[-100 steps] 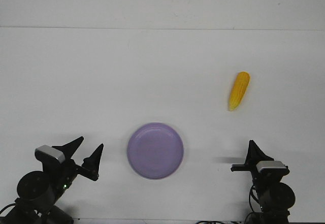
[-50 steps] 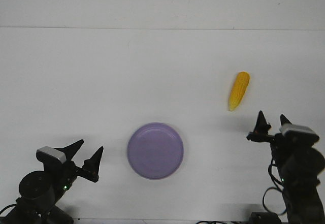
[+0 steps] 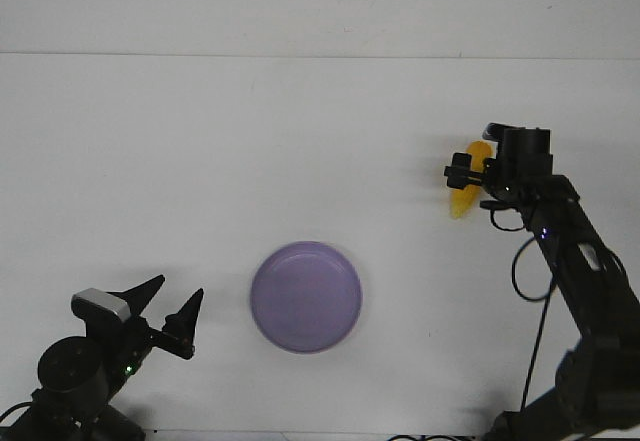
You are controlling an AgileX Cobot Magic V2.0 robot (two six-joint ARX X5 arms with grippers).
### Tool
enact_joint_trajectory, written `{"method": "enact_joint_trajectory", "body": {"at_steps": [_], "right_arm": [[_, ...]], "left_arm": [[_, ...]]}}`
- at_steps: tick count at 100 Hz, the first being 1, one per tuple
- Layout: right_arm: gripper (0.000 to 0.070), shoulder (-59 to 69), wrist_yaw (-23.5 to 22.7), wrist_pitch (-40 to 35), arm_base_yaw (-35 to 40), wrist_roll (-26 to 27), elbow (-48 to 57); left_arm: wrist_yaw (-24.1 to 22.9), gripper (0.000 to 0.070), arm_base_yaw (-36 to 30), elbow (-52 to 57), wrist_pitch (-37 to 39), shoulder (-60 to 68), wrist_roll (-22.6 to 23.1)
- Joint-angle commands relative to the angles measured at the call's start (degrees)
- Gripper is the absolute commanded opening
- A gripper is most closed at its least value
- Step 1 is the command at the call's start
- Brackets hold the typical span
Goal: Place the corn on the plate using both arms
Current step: 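Reach the right gripper to the yellow corn cob and grasp it, then lift the corn with the right gripper and carry it over the plate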
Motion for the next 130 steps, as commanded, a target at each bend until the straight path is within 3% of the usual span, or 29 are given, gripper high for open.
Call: {"method": "enact_joint_trajectory", "body": {"at_steps": [1, 32, 50, 79, 98, 118, 130], "right_arm": [[0.0532, 6.0, 0.2, -1.2, -0.1, 0.3, 4.7], [0.0431, 15.8, 6.3, -3.0, -0.1, 1.7, 11.3], [0.0127, 16.0, 6.2, -3.2, -0.1, 1.4, 11.3], [0.0126, 12.7, 5.7, -6.6, -0.2, -1.6, 11.4], [0.0126, 1.3, -0.3, -8.5, 0.5, -6.4, 11.4], [0.0126, -13.2, -5.9, -11.7, 6.4, -7.4, 10.9], [0.0126, -20.0, -6.5, -12.9, 13.6, -7.5, 8.2]], "left_arm": [[-0.2, 0.0486, -0.3, 0.1, 0.3, 0.2, 0.5], [-0.2, 0.0486, -0.3, 0.1, 0.1, 0.2, 0.5], [-0.2, 0.0486, -0.3, 0.1, 0.1, 0.2, 0.5], [-0.2, 0.0486, -0.3, 0.1, 0.1, 0.2, 0.5], [-0.2, 0.0487, -0.3, 0.1, 0.2, 0.2, 0.5], [-0.2, 0.0487, -0.3, 0.1, 0.2, 0.2, 0.5], [-0.2, 0.0487, -0.3, 0.1, 0.3, 0.2, 0.5]]}}
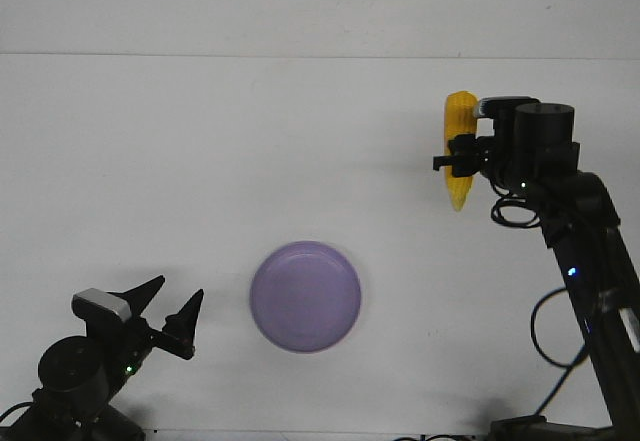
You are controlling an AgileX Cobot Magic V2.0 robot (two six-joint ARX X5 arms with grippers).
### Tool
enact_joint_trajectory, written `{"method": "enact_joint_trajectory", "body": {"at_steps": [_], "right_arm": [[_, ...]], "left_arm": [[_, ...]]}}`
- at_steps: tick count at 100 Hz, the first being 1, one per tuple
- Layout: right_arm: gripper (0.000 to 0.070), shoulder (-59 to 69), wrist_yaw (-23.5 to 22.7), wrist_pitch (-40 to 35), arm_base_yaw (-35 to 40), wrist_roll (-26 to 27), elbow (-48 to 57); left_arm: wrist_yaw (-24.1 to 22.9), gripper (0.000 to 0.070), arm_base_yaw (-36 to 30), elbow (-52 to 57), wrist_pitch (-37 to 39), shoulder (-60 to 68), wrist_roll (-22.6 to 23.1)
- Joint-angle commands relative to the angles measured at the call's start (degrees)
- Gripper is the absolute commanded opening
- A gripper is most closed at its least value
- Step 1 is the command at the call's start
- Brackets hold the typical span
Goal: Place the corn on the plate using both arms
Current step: 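Lift the corn with the right gripper and carry it over the plate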
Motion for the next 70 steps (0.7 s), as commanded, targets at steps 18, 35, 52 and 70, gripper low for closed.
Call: {"method": "enact_joint_trajectory", "body": {"at_steps": [18, 35, 52, 70], "right_arm": [[0.0125, -4.0, 1.2, -0.4, 18.1, 0.9, -8.8], [0.0123, -2.9, 4.9, 8.2, 30.8, 4.0, -19.5], [0.0122, 1.4, 8.4, 16.8, 38.6, 6.3, -26.6], [0.0122, 8.8, 10.4, 19.7, 41.9, 6.3, -27.3]], "left_arm": [[-0.2, 0.0487, -0.3, 0.1, 0.9, 0.2, 0.5], [-0.2, 0.0487, -0.3, 0.1, 0.9, 0.2, 0.5], [-0.2, 0.0487, -0.3, 0.1, 1.0, 0.2, 0.5], [-0.2, 0.0487, -0.3, 0.1, 1.0, 0.2, 0.5]]}}
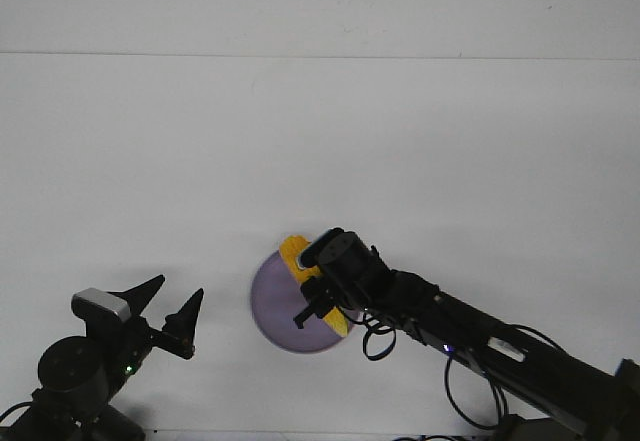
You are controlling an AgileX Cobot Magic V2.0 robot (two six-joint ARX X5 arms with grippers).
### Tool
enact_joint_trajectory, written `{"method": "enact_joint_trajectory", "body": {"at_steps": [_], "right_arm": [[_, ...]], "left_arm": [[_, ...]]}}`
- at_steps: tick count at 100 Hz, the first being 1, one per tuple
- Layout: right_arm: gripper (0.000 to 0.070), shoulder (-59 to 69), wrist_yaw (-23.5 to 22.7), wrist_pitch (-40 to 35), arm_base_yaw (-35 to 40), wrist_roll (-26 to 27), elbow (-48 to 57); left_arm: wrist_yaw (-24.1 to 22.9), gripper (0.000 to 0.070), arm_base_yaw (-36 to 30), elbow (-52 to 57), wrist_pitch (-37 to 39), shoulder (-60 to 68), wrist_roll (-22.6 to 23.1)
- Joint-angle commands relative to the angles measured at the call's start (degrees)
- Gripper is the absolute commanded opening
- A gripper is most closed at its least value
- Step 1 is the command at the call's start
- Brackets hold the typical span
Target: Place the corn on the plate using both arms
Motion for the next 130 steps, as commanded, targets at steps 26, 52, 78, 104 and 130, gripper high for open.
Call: {"method": "enact_joint_trajectory", "body": {"at_steps": [26, 52, 78, 104, 130], "right_arm": [[0.0245, 7.4, 0.9, 3.6, 2.0, 1.2, 0.5], [0.0512, 4.9, 0.9, 3.4, 1.6, 2.2, 0.5], [0.0511, -14.2, 4.9, 1.6, -1.4, -3.1, 0.8], [0.0511, -36.5, 20.7, -7.5, -4.2, -8.5, 0.6], [0.0378, -50.4, 25.7, -12.2, -4.4, -7.3, -8.0]], "left_arm": [[-0.2, 0.0487, -0.2, 0.1, 0.5, 0.2, 0.5], [-0.2, 0.0487, -0.2, 0.1, 0.6, 0.2, 0.5], [-0.2, 0.0489, -0.2, 0.1, 0.6, 0.2, 0.5], [-0.2, 0.0489, -0.2, 0.1, 0.8, 0.2, 0.5], [-0.2, 0.0399, -0.2, 0.1, 1.0, 0.2, 0.8]]}}
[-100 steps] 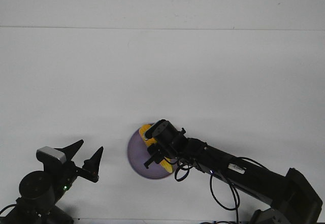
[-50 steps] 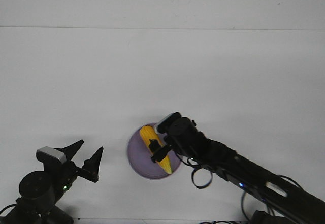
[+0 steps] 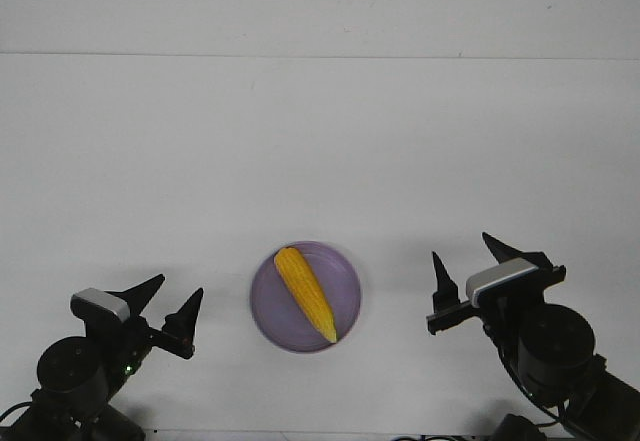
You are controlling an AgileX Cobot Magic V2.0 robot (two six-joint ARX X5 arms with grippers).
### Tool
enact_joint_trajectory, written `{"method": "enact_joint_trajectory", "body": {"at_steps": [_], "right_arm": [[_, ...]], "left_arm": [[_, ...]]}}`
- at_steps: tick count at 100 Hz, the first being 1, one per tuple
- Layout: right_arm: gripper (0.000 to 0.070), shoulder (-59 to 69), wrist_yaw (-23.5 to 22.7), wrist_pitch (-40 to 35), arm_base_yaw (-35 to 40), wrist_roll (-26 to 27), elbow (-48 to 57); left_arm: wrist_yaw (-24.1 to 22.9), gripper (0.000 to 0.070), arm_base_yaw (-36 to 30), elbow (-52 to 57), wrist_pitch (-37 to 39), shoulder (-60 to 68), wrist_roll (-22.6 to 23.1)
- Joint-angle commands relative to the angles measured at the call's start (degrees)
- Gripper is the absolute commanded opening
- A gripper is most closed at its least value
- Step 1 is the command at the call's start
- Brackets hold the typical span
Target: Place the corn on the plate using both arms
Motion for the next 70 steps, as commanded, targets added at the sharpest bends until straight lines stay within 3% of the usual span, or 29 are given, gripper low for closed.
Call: {"method": "enact_joint_trajectory", "body": {"at_steps": [1, 4, 7, 9, 12, 70], "right_arm": [[0.0339, -1.5, 0.1, -0.3, 0.5, 0.4, -2.6], [0.0184, -2.6, 0.1, -0.3, 0.5, 0.6, -4.0], [0.0, -3.7, 0.1, -0.3, 0.5, 0.8, -5.3], [0.0, -4.2, 0.0, -0.2, 0.5, 0.9, -6.1], [0.0018, -4.9, -0.1, -0.1, 0.5, 1.0, -7.1], [0.0016, -5.6, -0.2, 1.7, 0.5, 1.1, -8.3]], "left_arm": [[-0.2, 0.0367, -0.3, 0.1, 0.6, 0.2, 0.9], [-0.2, 0.0246, -0.3, 0.1, 0.6, 0.2, 1.0], [-0.2, 0.0079, -0.3, 0.1, 0.6, 0.2, 1.4], [-0.2, 0.0, -0.3, 0.1, 0.6, 0.2, 1.6], [-0.2, 0.0022, -0.3, 0.1, 0.6, 0.2, 1.6], [0.1, 0.0015, -0.3, 0.1, 0.6, 0.1, 1.4]]}}
